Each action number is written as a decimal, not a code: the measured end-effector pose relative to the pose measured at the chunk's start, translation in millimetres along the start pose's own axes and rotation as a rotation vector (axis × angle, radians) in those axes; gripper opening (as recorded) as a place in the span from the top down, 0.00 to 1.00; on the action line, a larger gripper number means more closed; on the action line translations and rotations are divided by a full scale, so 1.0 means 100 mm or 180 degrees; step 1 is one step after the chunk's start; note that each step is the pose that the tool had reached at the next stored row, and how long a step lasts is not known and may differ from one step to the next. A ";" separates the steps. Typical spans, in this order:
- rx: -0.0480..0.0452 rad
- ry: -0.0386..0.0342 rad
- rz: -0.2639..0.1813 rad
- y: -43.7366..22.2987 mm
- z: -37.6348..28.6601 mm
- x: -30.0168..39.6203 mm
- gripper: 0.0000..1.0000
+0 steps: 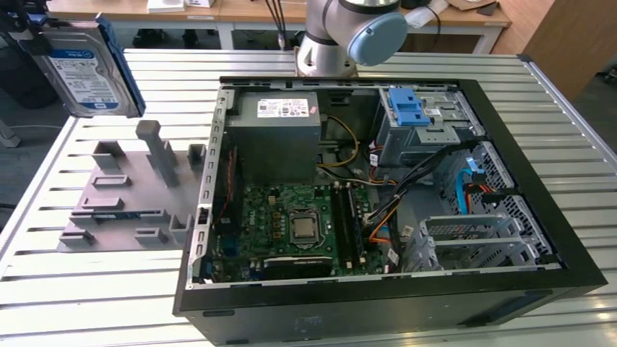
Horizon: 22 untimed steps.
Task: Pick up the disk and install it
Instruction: 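Pick up the disk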
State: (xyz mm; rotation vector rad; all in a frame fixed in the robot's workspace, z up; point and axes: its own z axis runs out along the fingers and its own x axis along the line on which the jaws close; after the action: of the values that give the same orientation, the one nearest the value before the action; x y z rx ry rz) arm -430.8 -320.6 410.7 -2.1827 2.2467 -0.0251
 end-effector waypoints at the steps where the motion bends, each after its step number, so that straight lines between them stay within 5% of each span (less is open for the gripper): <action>1: 0.0000 0.0000 0.0000 0.000 -0.008 0.000 0.64; 22: 0.0002 0.0000 0.0000 -0.004 -0.239 0.001 0.64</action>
State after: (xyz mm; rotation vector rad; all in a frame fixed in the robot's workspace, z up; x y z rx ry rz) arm -430.8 -320.6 434.6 -2.1824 2.2465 -0.0257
